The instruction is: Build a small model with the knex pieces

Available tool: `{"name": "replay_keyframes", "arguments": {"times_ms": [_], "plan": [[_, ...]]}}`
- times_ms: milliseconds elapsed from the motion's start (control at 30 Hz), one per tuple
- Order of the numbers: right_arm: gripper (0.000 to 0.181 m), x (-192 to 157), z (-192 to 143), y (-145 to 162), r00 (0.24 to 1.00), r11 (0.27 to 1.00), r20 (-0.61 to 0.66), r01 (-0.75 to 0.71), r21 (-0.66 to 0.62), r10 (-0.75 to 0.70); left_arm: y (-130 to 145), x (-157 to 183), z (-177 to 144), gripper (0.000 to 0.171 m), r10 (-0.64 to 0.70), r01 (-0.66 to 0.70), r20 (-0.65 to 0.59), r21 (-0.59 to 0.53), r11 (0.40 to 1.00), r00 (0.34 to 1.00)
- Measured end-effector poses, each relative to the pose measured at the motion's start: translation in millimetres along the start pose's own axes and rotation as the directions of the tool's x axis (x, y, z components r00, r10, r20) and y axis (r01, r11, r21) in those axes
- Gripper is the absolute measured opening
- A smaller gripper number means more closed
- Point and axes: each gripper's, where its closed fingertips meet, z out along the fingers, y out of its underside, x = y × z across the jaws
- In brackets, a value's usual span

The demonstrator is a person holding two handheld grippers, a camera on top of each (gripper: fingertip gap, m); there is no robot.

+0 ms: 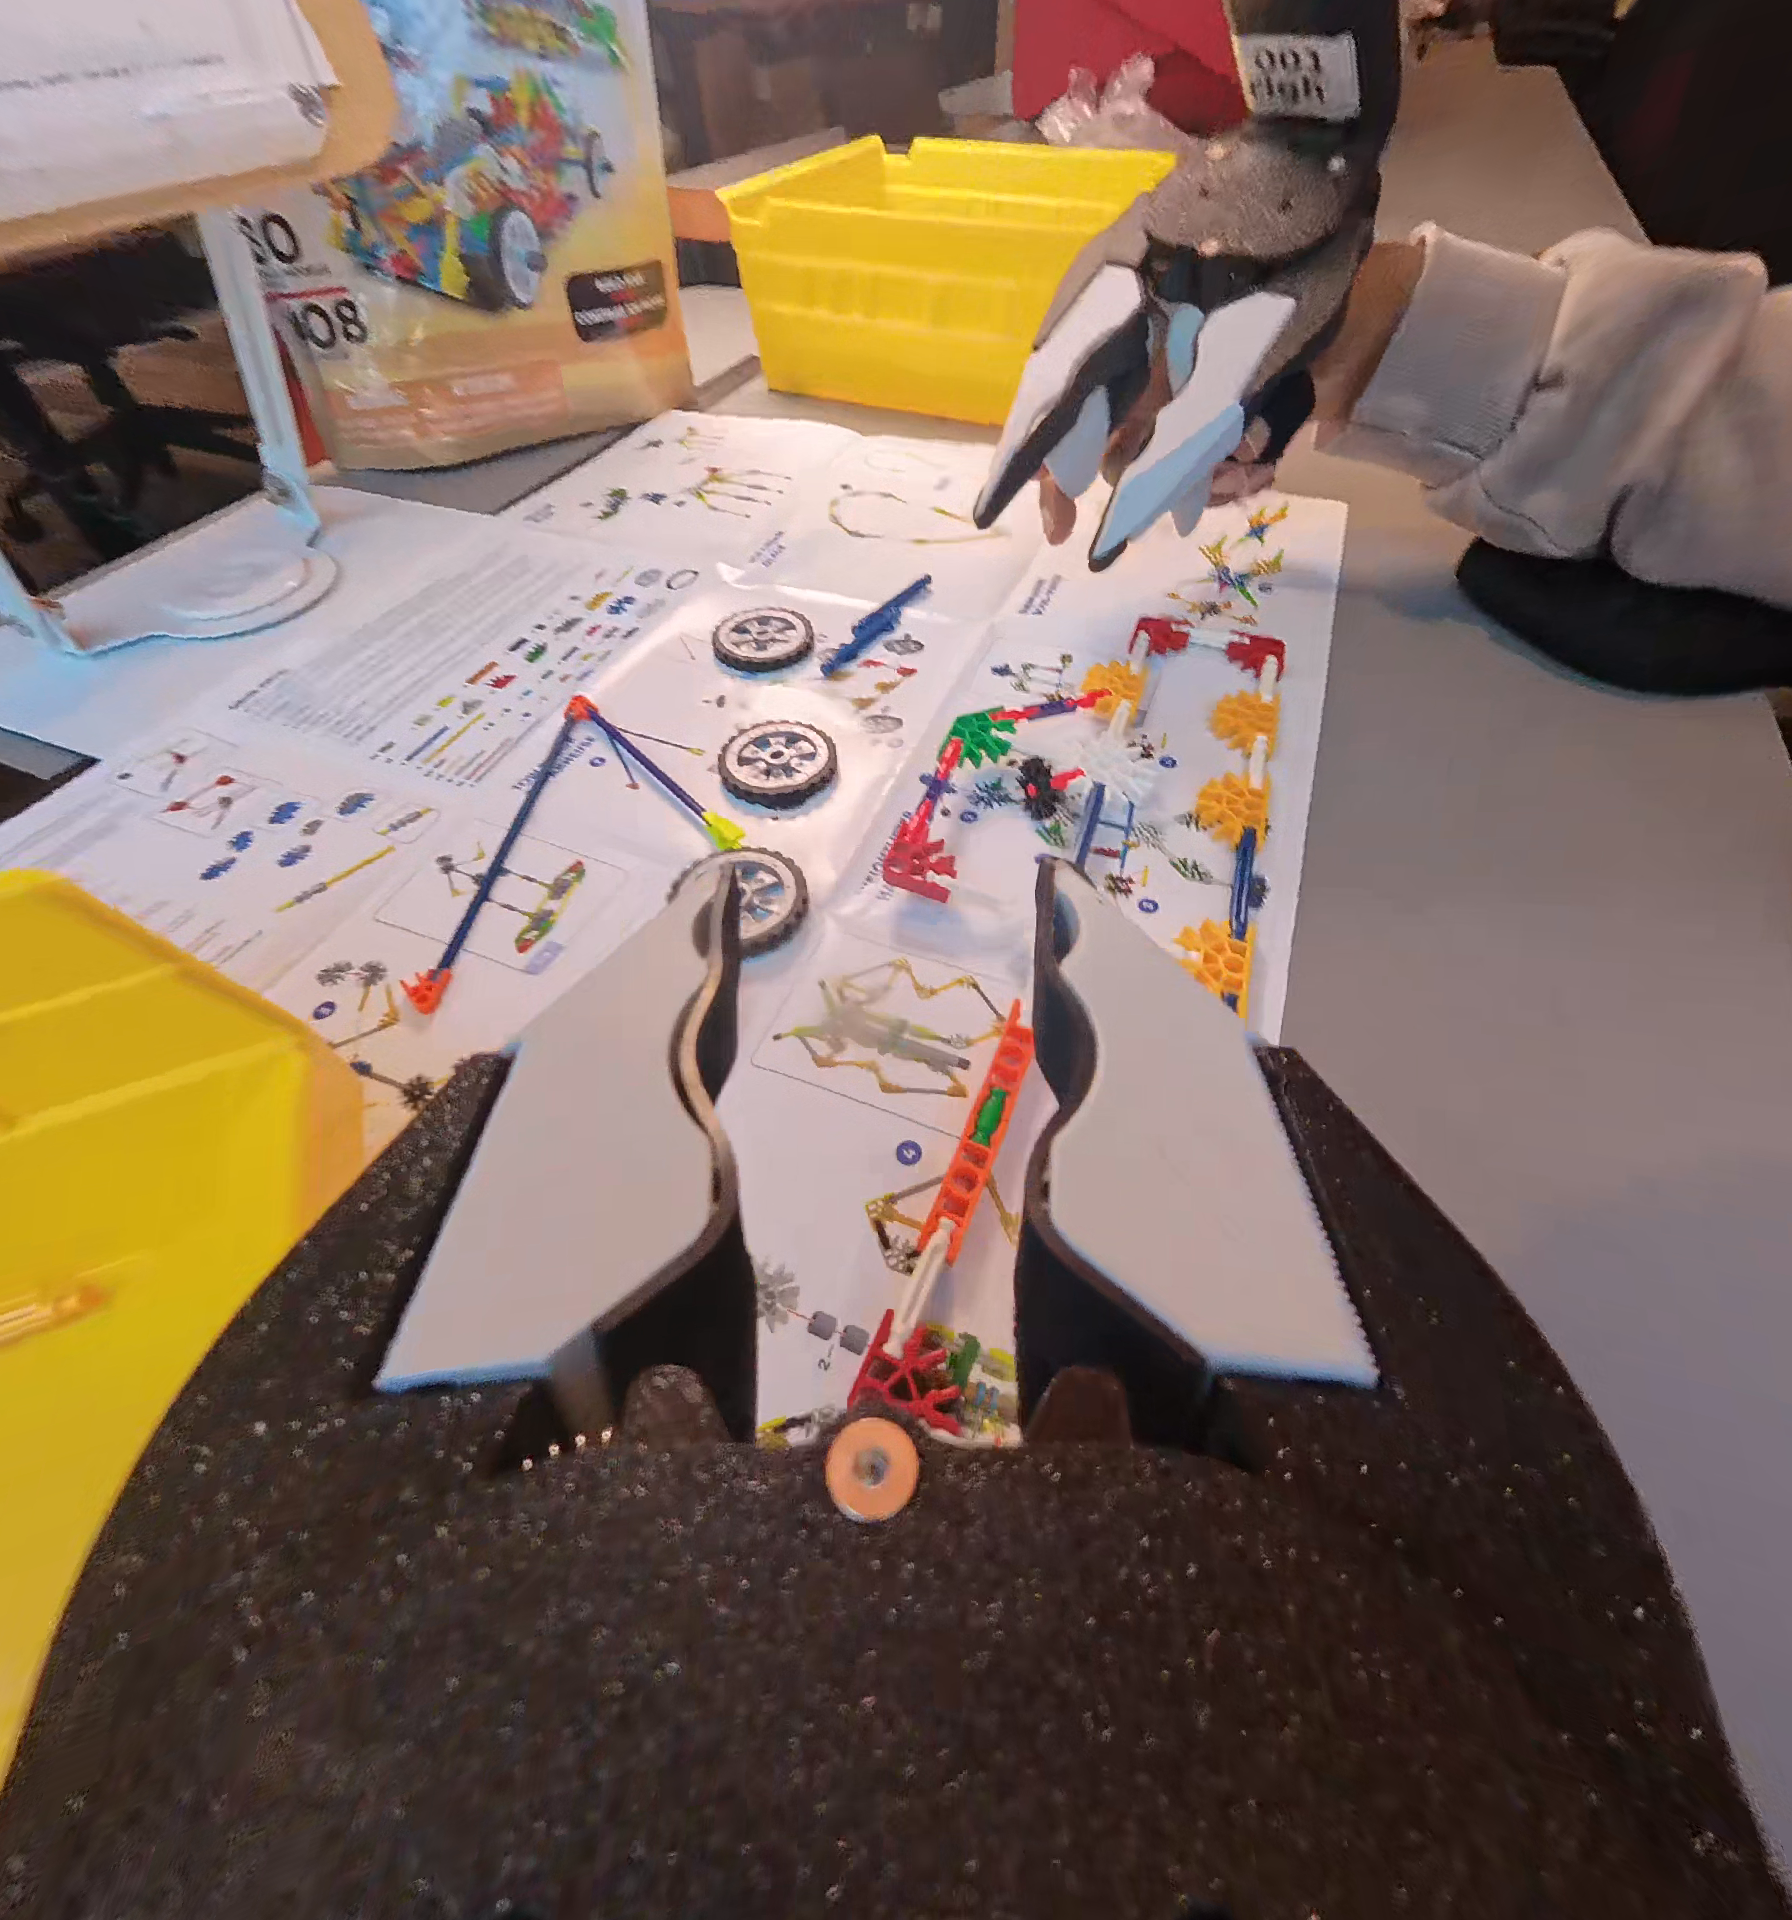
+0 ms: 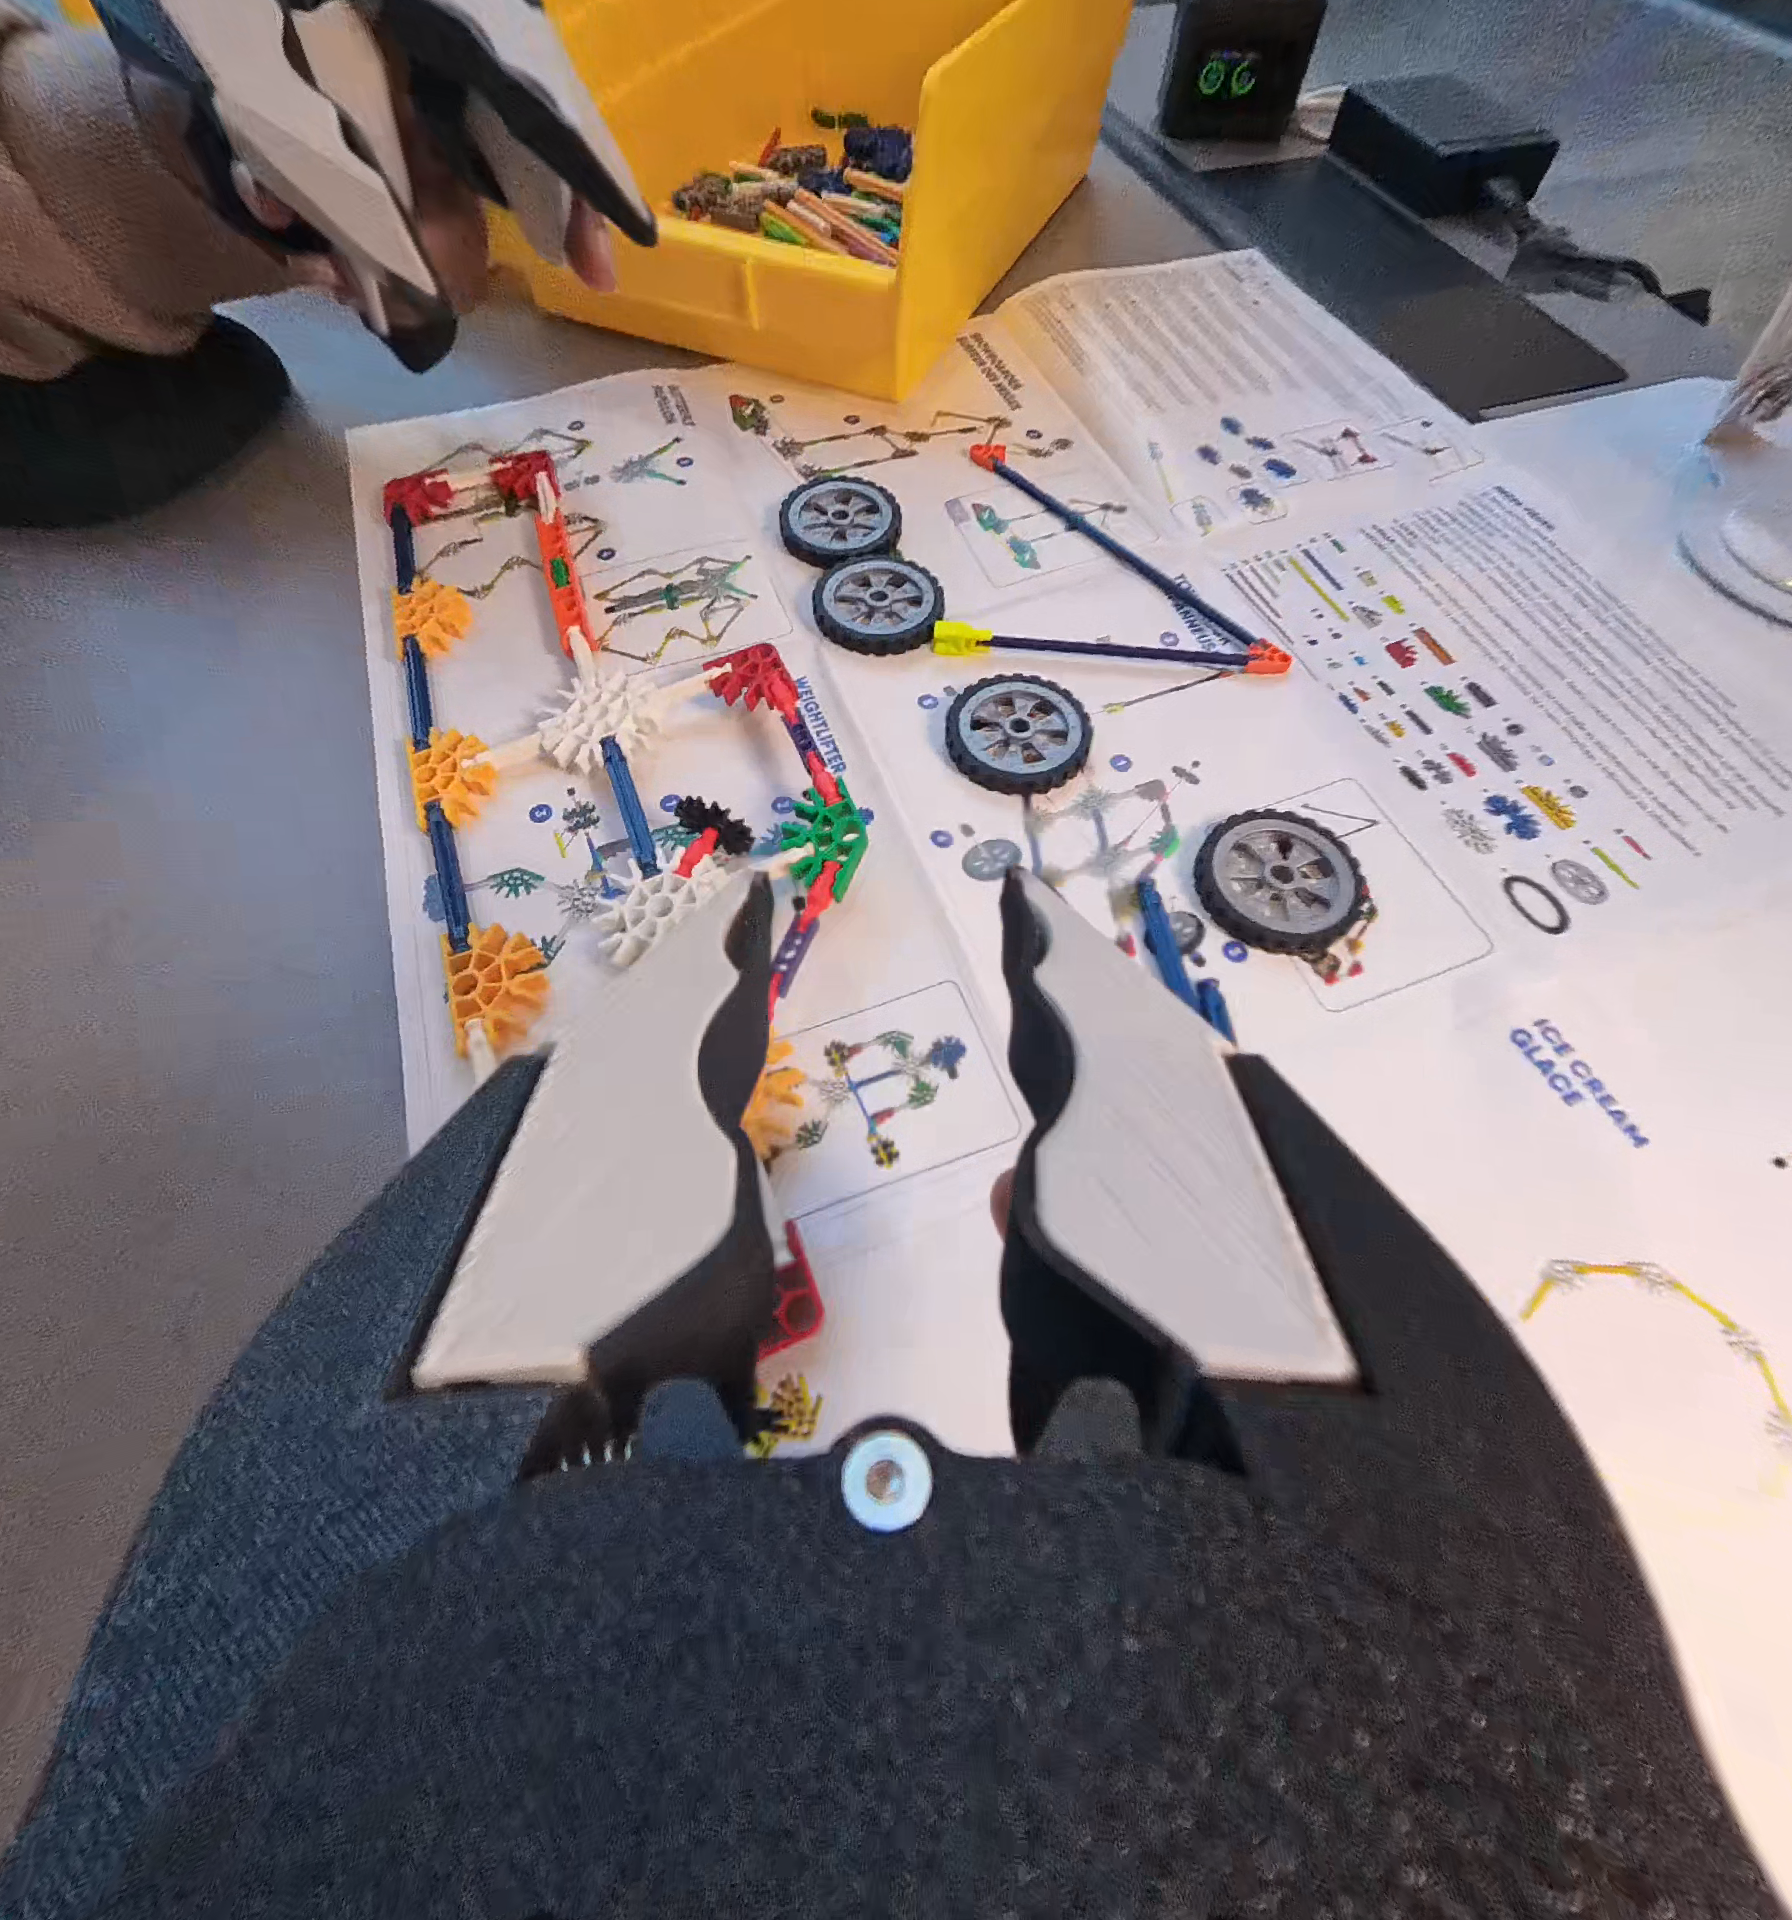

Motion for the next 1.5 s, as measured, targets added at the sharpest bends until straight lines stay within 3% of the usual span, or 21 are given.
{"name": "replay_keyframes", "arguments": {"times_ms": [100, 200, 400, 567, 867, 1133, 1200, 1333, 1400, 1500], "plan": [[0.040, -20, 9, 19, 0.994, 0.994, 0.109, 0.004, -0.108, 0.008, 31, 14, 7, 0.054, 0.045, -0.058, -0.083, -0.159, 0.985, 0.995], [0.041, -29, 13, 41, 0.990, 0.962, 0.130, 0.087, -0.258, -0.055, 57, 14, 8, 0.039, 0.104, -0.127, -0.098, -0.279, 0.952, 0.990], [0.024, -34, 15, 60, 0.980, 0.902, 0.159, 0.177, -0.393, -0.123, 72, 16, -2, 0.028, 0.106, -0.148, -0.135, -0.361, 0.921, 0.985], [0.023, -36, 11, 62, 0.979, 0.902, 0.178, 0.161, -0.401, -0.096, 90, 22, 3, 0.013, 0.119, -0.182, -0.166, -0.436, 0.881, 0.979], [0.023, -28, -4, 58, 0.988, 0.918, 0.127, 0.130, -0.374, -0.089, 81, 18, 15, 0.010, 0.191, -0.224, -0.123, -0.386, 0.895, 0.974], [0.025, -38, -4, 69, 0.984, 0.904, 0.173, 0.112, -0.414, -0.042, 83, 25, 14, 0.010, 0.135, -0.191, -0.169, -0.378, 0.906, 0.976], [0.036, -39, -7, 56, 0.984, 0.932, 0.179, 0.077, -0.354, -0.013, 69, 24, 12, 0.021, 0.088, -0.137, -0.161, -0.321, 0.937, 0.983], [0.040, 3, -15, 24, 0.999, 0.976, 0.014, 0.032, -0.215, -0.029, 32, 6, 19, 0.023, 0.004, -0.018, -0.074, -0.197, 0.980, 0.997], [0.037, 41, -10, 19, 0.992, 0.980, -0.123, -0.019, -0.198, -0.006, 30, -12, 37, 0.029, 0.020, -0.019, 0.000, -0.252, 0.967, 1.000], [0.035, 73, 9, 27, 0.983, 0.973, -0.180, -0.076, -0.219, 0.036, 45, -34, 66, 0.044, 0.092, -0.063, 0.050, -0.418, 0.906, 0.995]]}}
